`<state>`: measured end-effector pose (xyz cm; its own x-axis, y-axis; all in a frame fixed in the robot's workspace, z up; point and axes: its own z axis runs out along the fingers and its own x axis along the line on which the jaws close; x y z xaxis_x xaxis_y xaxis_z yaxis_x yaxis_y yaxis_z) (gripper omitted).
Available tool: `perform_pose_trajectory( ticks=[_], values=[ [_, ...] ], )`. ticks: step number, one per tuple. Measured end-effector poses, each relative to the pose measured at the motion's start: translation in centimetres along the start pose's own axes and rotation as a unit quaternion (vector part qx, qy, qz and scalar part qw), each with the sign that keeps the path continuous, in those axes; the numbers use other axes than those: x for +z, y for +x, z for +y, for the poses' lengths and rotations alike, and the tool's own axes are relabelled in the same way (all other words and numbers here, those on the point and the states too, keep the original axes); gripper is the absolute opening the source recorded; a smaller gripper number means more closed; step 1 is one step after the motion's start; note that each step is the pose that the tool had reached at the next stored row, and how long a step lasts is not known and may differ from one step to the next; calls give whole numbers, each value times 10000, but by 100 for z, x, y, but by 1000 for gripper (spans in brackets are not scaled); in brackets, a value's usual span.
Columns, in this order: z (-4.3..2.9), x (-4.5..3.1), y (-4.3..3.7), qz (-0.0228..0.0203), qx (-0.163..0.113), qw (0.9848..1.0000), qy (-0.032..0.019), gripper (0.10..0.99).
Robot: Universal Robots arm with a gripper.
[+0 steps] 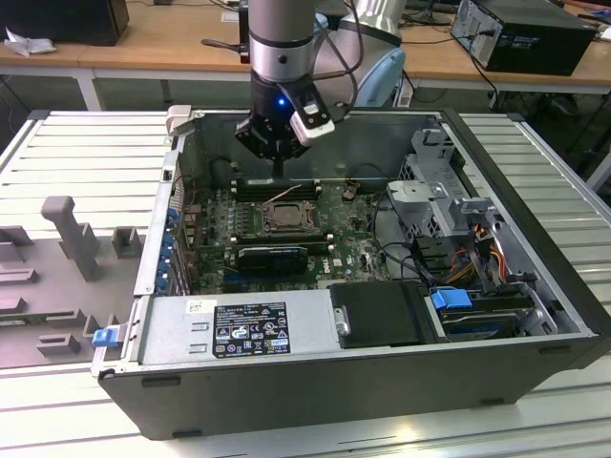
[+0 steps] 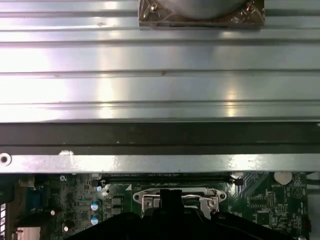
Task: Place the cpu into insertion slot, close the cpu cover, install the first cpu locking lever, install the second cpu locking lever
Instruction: 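Install the first cpu locking lever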
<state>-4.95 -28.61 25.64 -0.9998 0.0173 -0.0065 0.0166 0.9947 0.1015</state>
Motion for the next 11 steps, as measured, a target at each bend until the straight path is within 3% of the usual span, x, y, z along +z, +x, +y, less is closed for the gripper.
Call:
perform_pose_trajectory(
  ticks=[1,11],
  values=[
    [-2,10,0,-1,0,10000,-18,106],
    [-52,160,-32,18,-62,10000,-4,106]
  ],
)
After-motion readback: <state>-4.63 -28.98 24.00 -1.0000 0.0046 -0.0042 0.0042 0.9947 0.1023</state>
